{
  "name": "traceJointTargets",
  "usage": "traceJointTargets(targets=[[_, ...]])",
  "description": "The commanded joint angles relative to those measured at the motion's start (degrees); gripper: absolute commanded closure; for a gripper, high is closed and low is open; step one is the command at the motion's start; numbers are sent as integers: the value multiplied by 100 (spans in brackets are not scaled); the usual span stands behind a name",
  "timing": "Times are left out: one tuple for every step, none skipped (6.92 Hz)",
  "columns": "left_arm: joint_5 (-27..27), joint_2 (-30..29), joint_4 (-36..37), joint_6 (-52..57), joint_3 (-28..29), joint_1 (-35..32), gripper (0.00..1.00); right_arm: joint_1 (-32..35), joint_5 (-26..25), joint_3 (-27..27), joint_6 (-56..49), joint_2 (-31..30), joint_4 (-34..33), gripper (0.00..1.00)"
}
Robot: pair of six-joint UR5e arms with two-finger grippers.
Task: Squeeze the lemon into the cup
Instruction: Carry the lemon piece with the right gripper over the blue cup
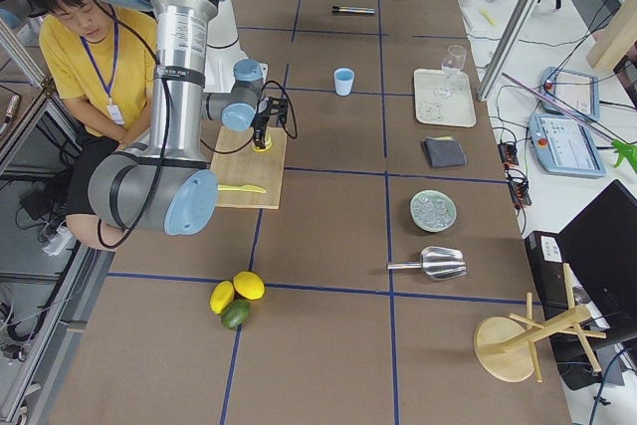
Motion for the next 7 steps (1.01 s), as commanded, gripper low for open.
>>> traceJointTargets(targets=[[0, 12, 0, 0, -7, 1, 0, 72, 9, 104, 0, -74, 0, 49], [0, 12, 0, 0, -7, 1, 0, 142, 26, 252, -9, -92, 0, 49], [0, 12, 0, 0, -7, 1, 0, 369, 87, 289, -9, -40, 0, 49], [0, 12, 0, 0, -7, 1, 0, 597, 331, 254, -9, 187, 0, 48], [0, 12, 0, 0, -7, 1, 0, 1000, 621, 150, -9, 616, -44, 48], [0, 12, 0, 0, 2, 1, 0, 1300, 754, 96, -17, 1159, -383, 48], [0, 3, 0, 9, 28, 9, 0, 1581, 843, -104, -9, 2165, -1187, 47]])
